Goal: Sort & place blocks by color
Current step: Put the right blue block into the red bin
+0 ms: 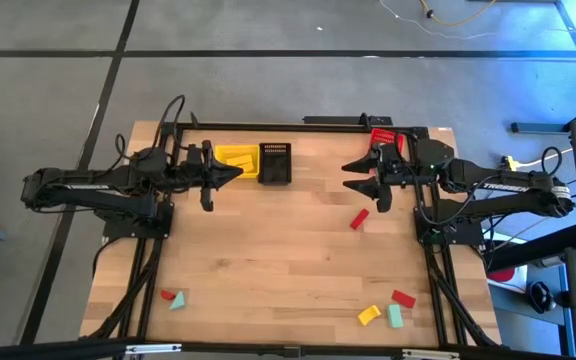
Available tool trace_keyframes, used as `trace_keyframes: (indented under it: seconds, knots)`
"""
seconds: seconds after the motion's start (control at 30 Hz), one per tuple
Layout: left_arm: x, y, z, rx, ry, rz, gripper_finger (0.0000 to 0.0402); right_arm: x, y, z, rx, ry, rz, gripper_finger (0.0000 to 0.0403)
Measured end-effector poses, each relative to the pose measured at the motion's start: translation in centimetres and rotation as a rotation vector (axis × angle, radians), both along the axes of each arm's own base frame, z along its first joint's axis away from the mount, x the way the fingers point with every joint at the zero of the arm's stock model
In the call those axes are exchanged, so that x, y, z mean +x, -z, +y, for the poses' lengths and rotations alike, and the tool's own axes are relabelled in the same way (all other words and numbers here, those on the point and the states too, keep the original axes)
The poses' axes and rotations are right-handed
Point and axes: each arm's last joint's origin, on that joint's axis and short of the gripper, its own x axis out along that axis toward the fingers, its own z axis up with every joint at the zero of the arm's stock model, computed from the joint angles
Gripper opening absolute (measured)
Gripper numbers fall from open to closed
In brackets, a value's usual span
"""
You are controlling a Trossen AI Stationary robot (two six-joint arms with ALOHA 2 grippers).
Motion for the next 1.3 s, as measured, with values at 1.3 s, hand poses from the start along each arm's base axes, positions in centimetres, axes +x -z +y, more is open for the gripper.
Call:
trace_keyframes:
  seconds: [1.3]
  knots:
    - [0.0,0.0,0.0,-0.037,0.003,-0.007,0.0,0.2,-1.2,14.2,0.917,-0.214,0.984,0.0228]
